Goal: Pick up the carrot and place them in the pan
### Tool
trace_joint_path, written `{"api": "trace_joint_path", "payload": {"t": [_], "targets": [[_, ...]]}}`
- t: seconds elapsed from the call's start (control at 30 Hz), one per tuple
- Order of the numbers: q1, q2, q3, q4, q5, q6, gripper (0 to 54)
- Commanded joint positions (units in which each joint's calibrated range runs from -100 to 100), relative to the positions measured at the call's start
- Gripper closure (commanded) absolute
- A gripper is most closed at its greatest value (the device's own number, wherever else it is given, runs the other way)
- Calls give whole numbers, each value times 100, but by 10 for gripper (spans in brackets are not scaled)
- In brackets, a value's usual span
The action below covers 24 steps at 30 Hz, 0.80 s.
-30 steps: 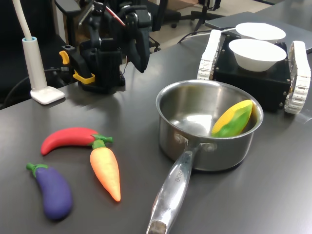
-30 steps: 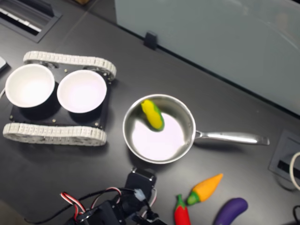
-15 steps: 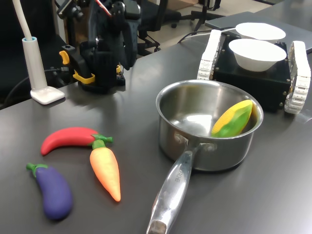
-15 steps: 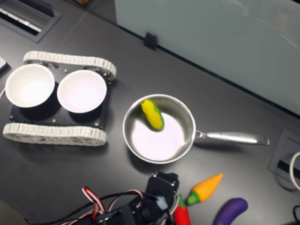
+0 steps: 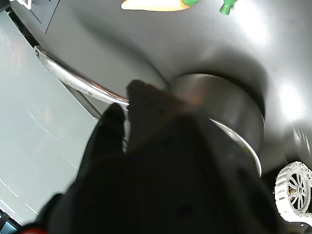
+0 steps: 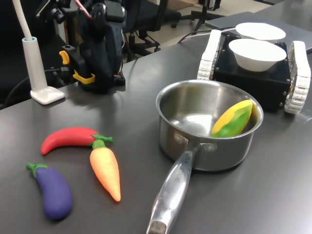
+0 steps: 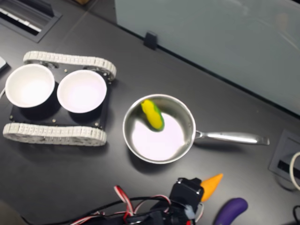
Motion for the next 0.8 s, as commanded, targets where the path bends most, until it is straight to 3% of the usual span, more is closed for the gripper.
{"api": "trace_joint_path", "payload": {"t": [0.0,0.4,0.77], "targets": [[163,312,-784,51,142,-118,408],[542,1308,-1711,42,630,-252,249],[1046,2320,-2338,42,1241,-563,201]]}}
